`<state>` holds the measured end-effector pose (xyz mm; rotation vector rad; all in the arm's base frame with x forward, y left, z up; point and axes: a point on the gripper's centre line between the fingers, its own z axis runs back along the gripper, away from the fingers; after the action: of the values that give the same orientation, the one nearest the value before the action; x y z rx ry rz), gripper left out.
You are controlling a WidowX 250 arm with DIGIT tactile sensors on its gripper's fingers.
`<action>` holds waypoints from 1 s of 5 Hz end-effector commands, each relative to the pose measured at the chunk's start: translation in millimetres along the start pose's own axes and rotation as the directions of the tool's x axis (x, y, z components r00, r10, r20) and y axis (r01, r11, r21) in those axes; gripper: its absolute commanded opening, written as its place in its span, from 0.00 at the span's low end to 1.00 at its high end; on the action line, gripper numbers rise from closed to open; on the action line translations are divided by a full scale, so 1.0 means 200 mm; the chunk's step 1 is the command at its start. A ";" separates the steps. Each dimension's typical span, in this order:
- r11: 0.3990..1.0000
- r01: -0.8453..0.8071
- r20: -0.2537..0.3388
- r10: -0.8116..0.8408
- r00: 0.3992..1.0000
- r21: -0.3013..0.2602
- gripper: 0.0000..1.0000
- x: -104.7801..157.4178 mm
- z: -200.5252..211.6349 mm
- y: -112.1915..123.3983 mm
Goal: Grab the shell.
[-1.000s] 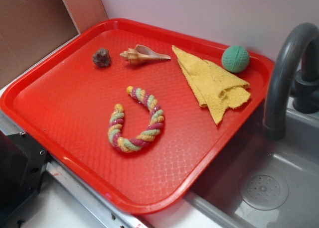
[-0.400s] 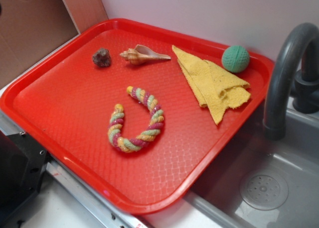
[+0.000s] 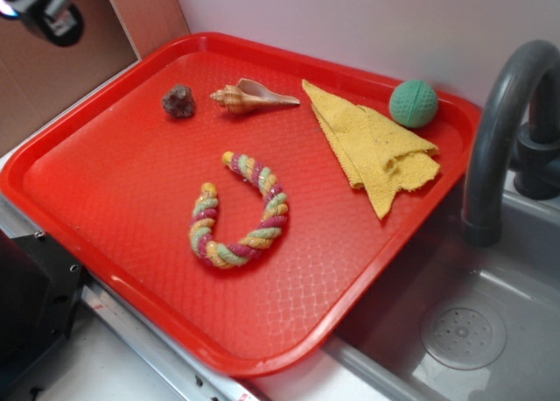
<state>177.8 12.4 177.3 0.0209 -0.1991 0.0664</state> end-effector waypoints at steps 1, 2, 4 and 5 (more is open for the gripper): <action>0.988 0.155 0.128 -0.154 0.980 0.003 1.00 0.35 -0.28 0.08; 0.967 0.255 0.124 -0.252 0.960 -0.010 1.00 0.43 -0.38 0.05; 0.902 0.428 0.128 -0.419 0.899 -0.053 1.00 0.55 -0.61 0.04; 0.876 0.475 0.132 -0.463 0.876 -0.080 1.00 0.54 -0.66 0.00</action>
<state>298.7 24.5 55.3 -0.0599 -0.2535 -0.4370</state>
